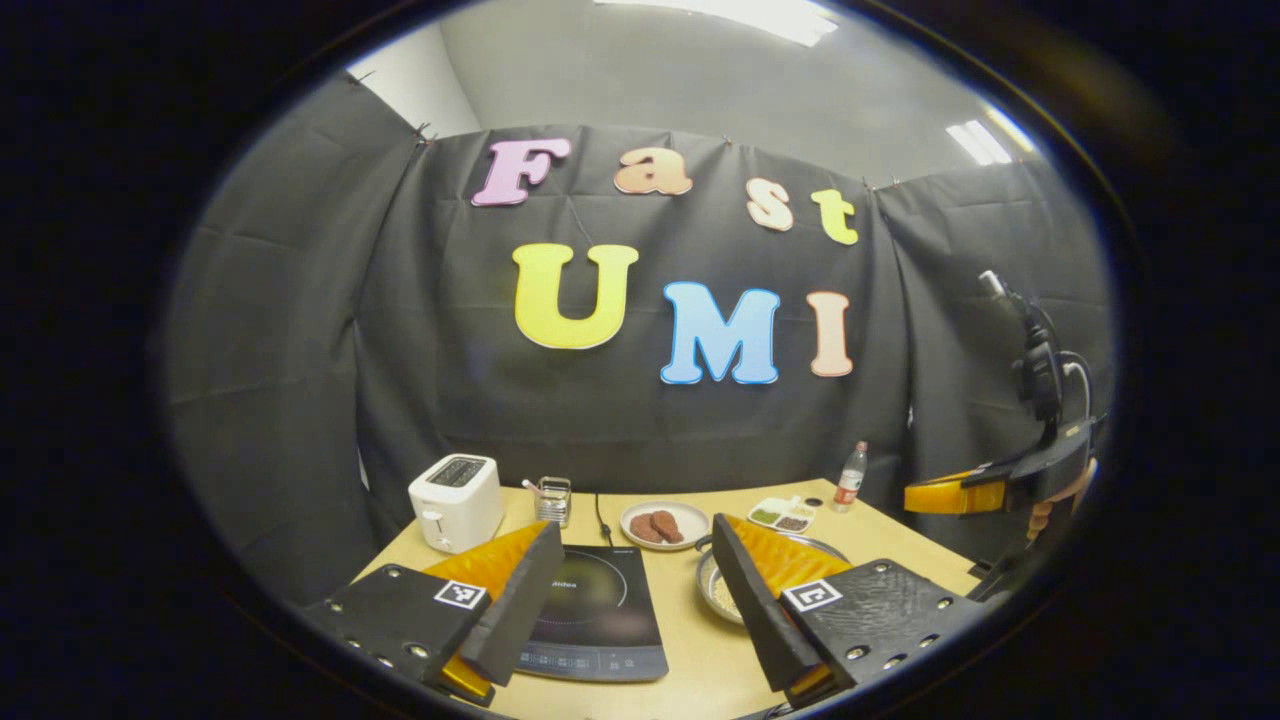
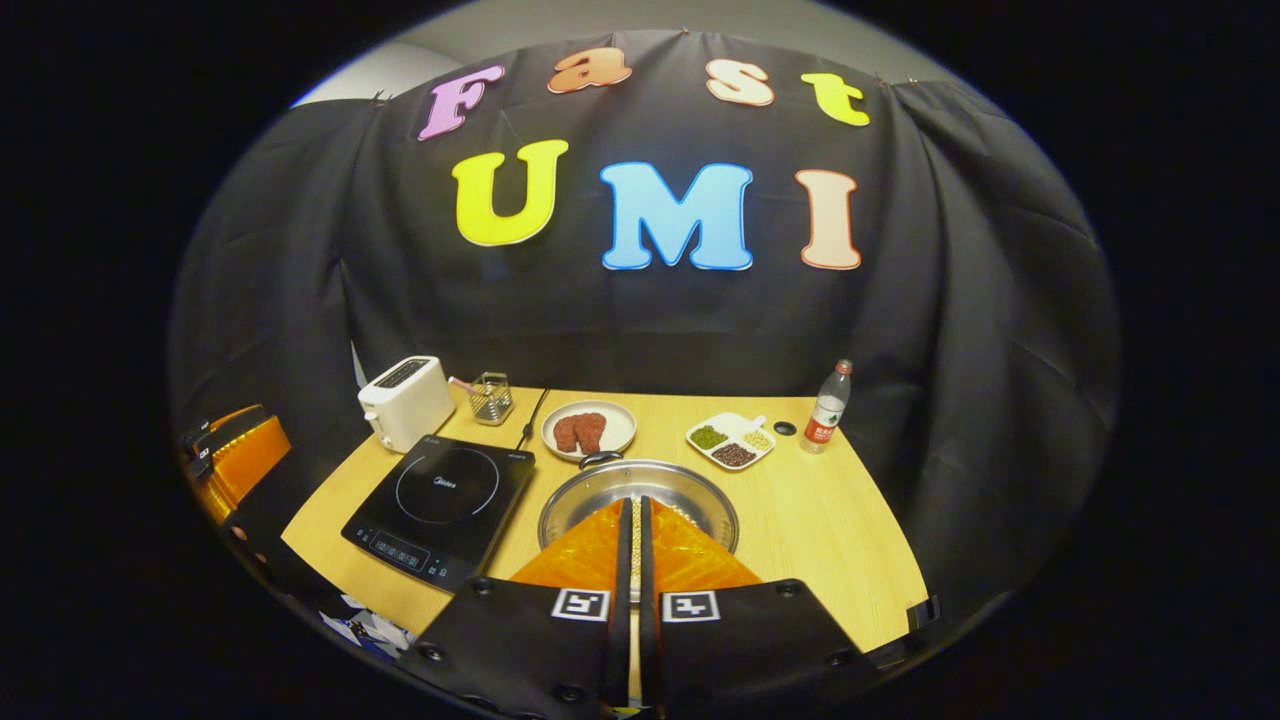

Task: First push the handle of the pot to place it horizontally, then grasp the pot with both hands and set it on the induction cooktop.

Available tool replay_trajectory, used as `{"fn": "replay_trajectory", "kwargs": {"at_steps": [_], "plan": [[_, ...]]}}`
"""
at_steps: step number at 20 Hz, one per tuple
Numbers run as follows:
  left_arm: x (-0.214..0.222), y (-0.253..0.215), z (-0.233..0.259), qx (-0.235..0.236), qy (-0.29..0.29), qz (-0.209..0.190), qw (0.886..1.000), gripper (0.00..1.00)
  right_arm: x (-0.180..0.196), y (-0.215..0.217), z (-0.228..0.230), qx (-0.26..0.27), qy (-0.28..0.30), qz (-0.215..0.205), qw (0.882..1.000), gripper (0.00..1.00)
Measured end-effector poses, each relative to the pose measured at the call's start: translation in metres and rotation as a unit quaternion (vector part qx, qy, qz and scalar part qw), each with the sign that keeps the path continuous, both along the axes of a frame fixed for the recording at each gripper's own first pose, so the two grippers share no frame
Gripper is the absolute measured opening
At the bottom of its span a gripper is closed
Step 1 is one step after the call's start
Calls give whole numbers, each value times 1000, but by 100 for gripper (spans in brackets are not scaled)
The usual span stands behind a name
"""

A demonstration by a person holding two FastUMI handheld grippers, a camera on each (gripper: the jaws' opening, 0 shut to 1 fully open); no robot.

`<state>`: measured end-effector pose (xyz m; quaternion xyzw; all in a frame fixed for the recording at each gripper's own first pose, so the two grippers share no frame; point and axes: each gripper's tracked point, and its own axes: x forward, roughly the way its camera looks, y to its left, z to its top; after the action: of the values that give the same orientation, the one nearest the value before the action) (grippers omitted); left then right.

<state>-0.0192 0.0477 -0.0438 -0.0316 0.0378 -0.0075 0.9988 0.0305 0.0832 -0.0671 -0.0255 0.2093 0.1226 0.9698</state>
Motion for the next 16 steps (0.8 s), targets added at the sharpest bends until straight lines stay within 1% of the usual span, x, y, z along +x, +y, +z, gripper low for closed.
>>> {"fn": "replay_trajectory", "kwargs": {"at_steps": [1, 2, 3, 4, 6, 7, 10, 11, 13, 14, 16], "plan": [[-3, 1, -1, 0, 1, -1, 1000, 88, -2, 6, -3, 1, 9, 13, 1000, 3], [-5, 3, -2, 3, 4, 1, 1000, 88, -4, 9, -8, 6, 16, 20, 1000, 2], [-6, 8, -5, 8, 8, 5, 1000, 95, 0, 15, -13, 17, 24, 26, 999, 2], [-8, 11, -5, 12, 10, 9, 1000, 88, -6, 23, -17, 30, 40, 40, 998, 2], [-11, 12, -7, 15, 14, 16, 1000, 88, -2, 27, -29, 35, 67, 50, 996, 2], [-12, 13, -9, 16, 19, 19, 1000, 92, 0, 28, -35, 33, 78, 52, 995, 2], [-7, 9, -11, 20, 26, 24, 999, 92, 5, 27, -55, 30, 108, 63, 992, 2], [-5, 7, -11, 23, 28, 26, 999, 88, 2, 27, -63, 32, 122, 67, 990, 2], [2, 0, -12, 26, 32, 28, 999, 88, 1, 29, -83, 43, 152, 78, 984, 2], [6, -4, -11, 28, 32, 30, 999, 91, -1, 30, -93, 47, 167, 86, 981, 2], [10, -9, -12, 30, 36, 40, 998, 92, -4, 33, -112, 45, 196, 104, 974, 2]]}}
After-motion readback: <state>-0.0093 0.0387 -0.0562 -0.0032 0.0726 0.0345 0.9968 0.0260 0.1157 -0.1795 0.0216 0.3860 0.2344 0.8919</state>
